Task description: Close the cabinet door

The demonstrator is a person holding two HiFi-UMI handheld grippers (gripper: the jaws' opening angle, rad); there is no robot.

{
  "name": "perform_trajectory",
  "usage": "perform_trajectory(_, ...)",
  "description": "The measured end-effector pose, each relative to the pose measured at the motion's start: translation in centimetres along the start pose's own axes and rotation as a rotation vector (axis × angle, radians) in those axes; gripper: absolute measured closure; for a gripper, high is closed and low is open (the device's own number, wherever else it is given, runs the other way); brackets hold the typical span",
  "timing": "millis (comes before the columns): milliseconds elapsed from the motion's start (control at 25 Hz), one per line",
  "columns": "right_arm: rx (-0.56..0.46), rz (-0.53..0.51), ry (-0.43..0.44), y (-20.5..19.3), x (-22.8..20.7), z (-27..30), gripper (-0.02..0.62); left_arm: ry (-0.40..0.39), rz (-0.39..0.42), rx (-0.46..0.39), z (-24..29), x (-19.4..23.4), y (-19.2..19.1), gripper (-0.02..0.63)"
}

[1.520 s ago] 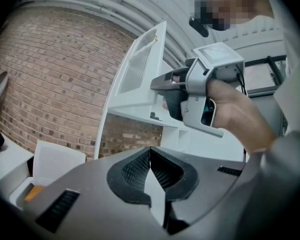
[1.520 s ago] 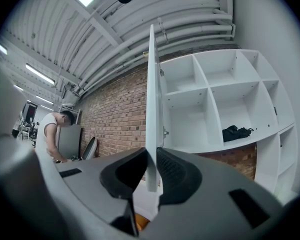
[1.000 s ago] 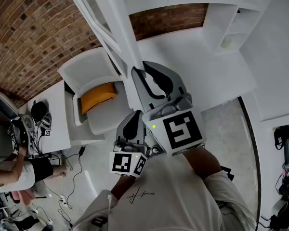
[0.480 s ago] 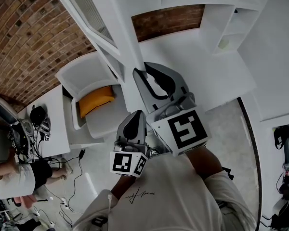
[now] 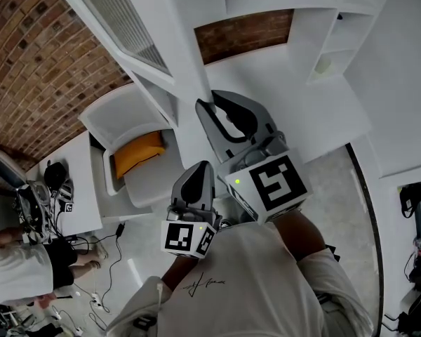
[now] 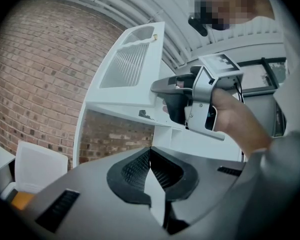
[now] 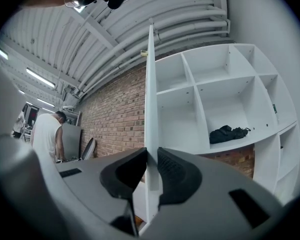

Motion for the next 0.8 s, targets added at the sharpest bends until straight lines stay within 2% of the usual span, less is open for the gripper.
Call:
perform_trajectory(160,0.002,0.027,0.003,0.0,-1.2,-0.1,0.523,0.0,0.01,-0.002,0.7,-0.4,0.0,0.591)
perform_trajectory(800,0.017,0.024,0.053,0.7,-5.4,0.7,0.517,0.008,0.012,-0.01,4.2,-1.6,0.1,0.591)
Point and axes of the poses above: the fingertips, and each gripper's own axes: z forward along the fingers, x to its left, y out of its top, the point moved 6 cm from there along -z, backward along the fingers, and after that the axes turned 11 degrees about z, right-handed, at the moved point
